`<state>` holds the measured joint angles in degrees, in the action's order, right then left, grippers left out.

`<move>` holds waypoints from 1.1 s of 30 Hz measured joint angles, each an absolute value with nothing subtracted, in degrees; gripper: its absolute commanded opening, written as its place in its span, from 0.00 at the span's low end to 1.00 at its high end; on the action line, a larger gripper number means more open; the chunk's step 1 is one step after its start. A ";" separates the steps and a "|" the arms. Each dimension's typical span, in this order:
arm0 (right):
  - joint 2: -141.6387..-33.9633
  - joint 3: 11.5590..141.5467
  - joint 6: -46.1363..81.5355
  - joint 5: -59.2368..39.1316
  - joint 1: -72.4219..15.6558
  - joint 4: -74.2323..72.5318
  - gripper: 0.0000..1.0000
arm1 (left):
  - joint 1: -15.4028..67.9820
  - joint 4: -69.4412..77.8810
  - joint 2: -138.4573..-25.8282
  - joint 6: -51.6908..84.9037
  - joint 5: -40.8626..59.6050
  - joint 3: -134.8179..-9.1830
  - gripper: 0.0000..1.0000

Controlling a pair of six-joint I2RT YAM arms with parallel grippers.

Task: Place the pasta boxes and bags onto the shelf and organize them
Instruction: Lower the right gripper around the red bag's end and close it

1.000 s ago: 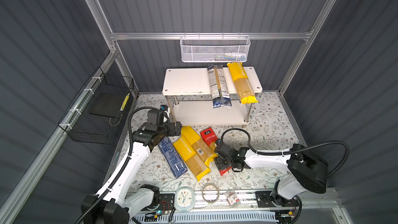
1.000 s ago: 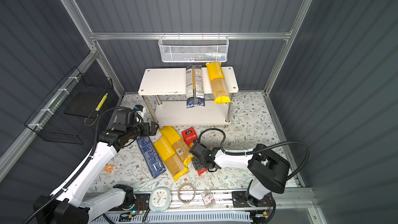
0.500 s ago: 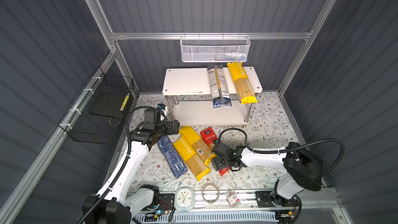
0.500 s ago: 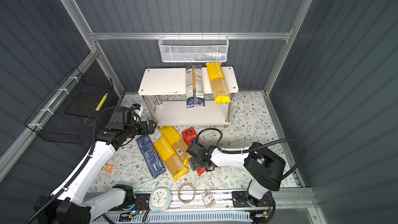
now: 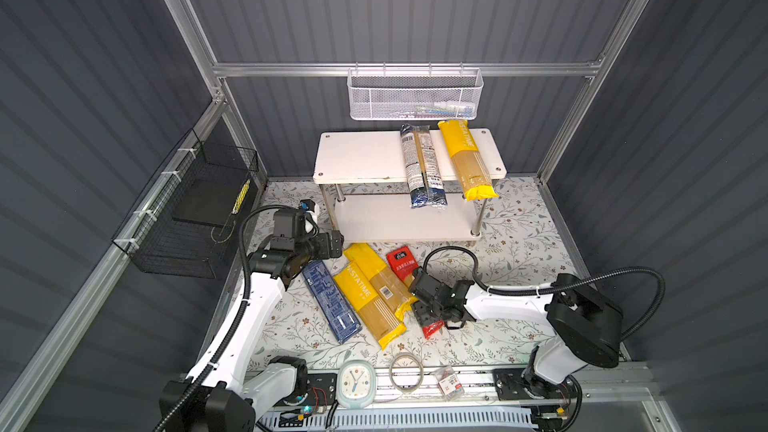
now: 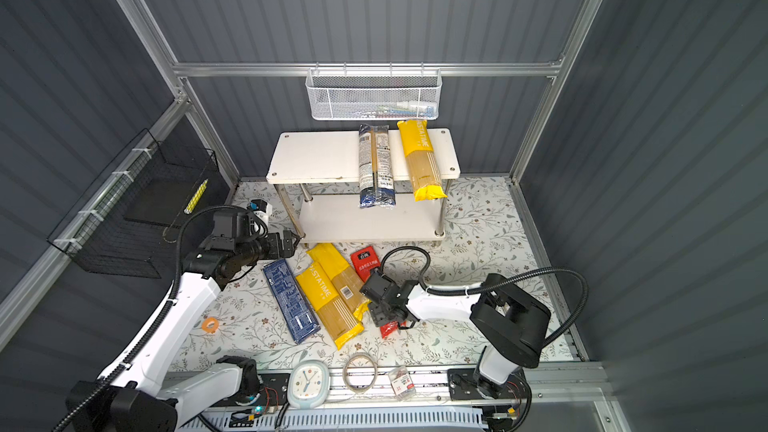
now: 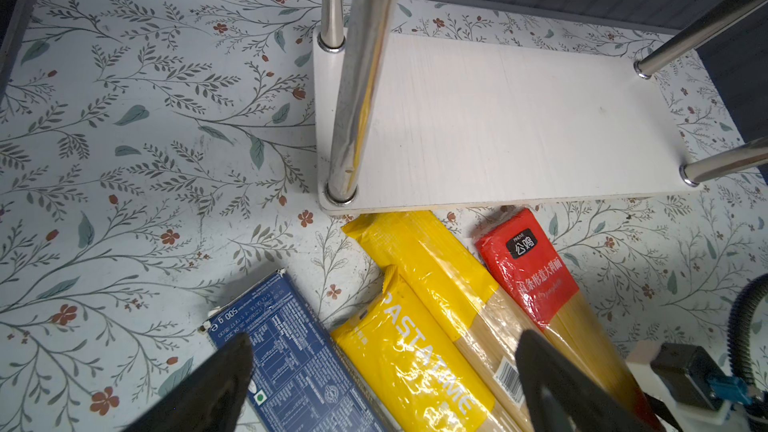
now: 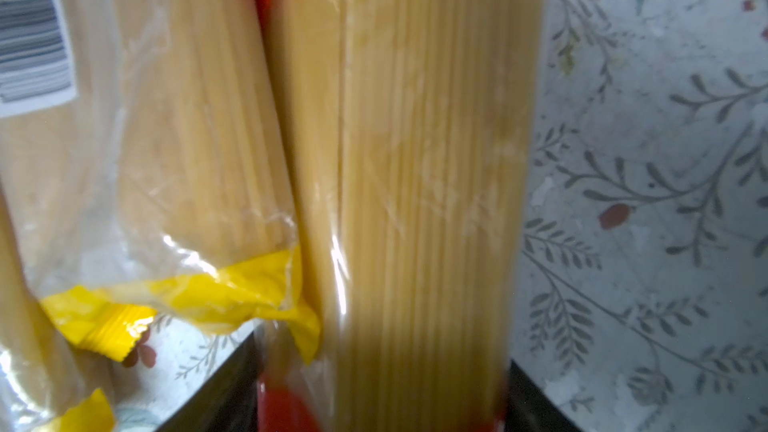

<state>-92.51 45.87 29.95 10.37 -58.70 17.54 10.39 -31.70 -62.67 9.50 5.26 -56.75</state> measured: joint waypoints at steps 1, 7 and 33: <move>-92.25 45.65 30.09 10.15 -58.65 17.37 0.65 | 10.39 -31.68 -62.46 9.50 5.28 -56.75 1.00; -91.37 45.06 31.11 9.10 -58.61 17.43 0.56 | 10.39 -31.70 -61.49 9.52 5.67 -56.75 1.00; -75.68 53.15 29.15 7.22 -58.37 43.70 0.33 | 10.02 -31.79 -59.70 9.54 5.80 -56.75 1.00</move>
<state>-75.68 53.15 29.15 7.22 -58.37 43.70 10.02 -31.79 -59.70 9.54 5.80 -56.75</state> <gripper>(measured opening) 0.345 0.997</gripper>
